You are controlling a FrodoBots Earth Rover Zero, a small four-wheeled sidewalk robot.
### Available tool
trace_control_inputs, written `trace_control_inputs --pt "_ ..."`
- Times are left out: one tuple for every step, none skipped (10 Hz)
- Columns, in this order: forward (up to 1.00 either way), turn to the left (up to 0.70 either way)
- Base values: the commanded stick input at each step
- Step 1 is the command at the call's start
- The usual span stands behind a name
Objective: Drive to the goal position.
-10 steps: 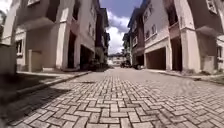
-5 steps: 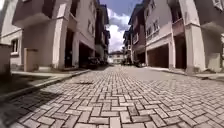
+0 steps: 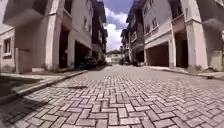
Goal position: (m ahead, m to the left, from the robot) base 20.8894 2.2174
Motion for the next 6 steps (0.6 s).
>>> trace_control_inputs --pt "0.85 -0.05" --pt "0.85 0.00" --pt "0.85 0.00" --pt "0.85 0.00" --pt "0.85 0.00" --pt "0.85 -0.01"
